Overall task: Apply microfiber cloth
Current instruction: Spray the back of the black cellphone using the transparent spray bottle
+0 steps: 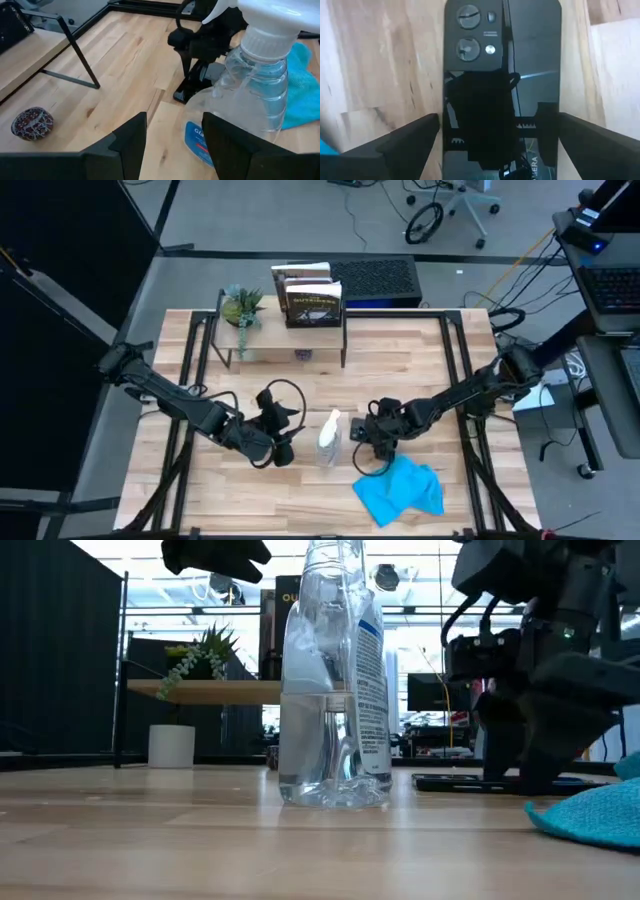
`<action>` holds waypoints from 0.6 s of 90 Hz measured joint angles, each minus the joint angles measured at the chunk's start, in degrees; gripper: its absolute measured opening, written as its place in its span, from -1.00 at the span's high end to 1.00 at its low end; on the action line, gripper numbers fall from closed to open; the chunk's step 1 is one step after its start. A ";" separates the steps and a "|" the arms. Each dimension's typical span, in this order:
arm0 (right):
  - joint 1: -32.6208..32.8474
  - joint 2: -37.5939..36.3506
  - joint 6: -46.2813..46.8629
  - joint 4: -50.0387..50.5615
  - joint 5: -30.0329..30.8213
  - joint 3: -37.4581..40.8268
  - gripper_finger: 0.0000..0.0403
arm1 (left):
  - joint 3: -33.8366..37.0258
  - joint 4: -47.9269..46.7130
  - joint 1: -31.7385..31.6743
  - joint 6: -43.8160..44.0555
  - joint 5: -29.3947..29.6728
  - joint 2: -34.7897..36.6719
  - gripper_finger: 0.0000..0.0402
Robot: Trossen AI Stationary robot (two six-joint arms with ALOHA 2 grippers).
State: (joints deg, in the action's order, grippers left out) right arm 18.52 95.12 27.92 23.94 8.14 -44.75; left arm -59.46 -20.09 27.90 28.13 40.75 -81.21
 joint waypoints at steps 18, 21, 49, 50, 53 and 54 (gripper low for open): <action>-0.09 0.51 0.44 -0.17 -0.56 0.04 -0.86 | -0.02 0.01 0.00 0.00 -0.02 0.00 0.11; -0.09 0.55 0.66 -0.21 -0.78 0.04 -0.81 | -0.02 -0.01 0.00 0.01 -0.02 0.00 0.11; -0.09 0.54 1.44 -0.01 -0.71 0.08 -0.58 | -0.02 0.01 0.00 0.08 -0.09 0.00 0.11; -0.09 0.44 1.44 -0.01 -0.69 0.12 -0.58 | -0.02 0.01 0.00 0.08 -0.09 0.00 0.11; -0.09 0.05 1.43 0.00 -0.67 0.24 -0.58 | -0.02 0.01 0.00 0.06 -0.10 0.00 0.11; -0.09 -0.05 1.43 -0.02 -0.67 0.28 -0.58 | -0.02 0.01 0.00 0.06 -0.11 0.00 0.11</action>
State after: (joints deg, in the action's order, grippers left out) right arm 18.44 95.07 29.34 23.92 7.48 -44.47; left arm -59.48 -20.08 27.90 28.18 40.65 -81.21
